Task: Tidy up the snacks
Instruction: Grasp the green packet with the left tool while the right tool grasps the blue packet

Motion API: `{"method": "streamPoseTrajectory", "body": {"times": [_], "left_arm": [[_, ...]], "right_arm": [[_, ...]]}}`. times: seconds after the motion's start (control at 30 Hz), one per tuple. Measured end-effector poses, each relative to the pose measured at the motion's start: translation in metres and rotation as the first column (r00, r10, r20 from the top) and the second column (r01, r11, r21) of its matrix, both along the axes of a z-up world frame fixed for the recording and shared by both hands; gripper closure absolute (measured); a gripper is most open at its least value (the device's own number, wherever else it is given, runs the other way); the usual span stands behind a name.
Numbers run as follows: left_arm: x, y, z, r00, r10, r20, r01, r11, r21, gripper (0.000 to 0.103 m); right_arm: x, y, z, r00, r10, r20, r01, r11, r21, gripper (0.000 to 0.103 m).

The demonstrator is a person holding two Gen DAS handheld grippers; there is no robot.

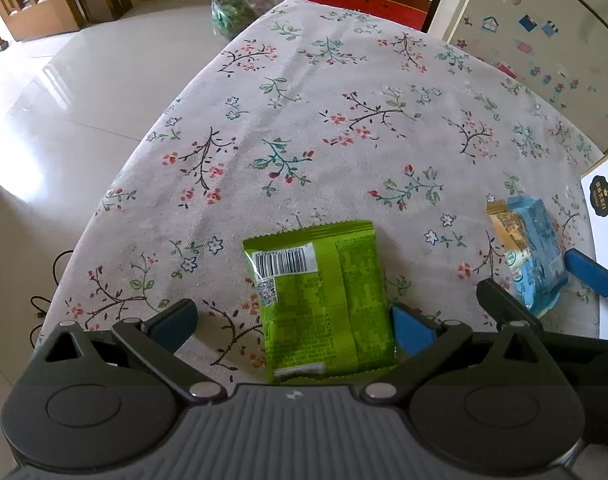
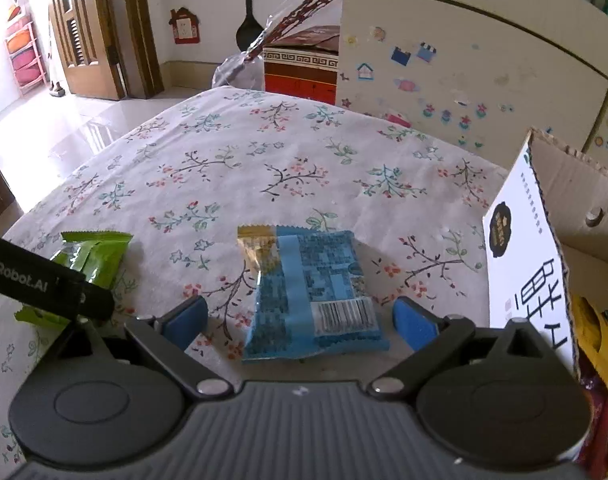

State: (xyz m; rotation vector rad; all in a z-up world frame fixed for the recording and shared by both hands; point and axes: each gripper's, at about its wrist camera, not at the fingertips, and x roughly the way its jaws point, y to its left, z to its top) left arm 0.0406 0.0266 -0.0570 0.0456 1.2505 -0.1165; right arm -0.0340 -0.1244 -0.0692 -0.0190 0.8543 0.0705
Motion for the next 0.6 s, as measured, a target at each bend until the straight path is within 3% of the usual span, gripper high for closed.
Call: {"method": "streamPoseTrajectory", "body": {"times": [0.4, 0.6], "left_arm": [[-0.004, -0.007, -0.001, 0.999, -0.03, 0.018, 0.03, 1.0, 0.01, 0.0], [-0.014, -0.017, -0.001, 0.995, -0.091, 0.045, 0.09, 0.996, 0.012, 0.0]], "right_arm": [[0.002, -0.007, 0.0, 0.997, -0.072, 0.006, 0.072, 0.997, 0.01, 0.006], [0.003, -0.007, 0.002, 0.994, -0.105, 0.022, 0.105, 0.994, 0.014, 0.02]]}}
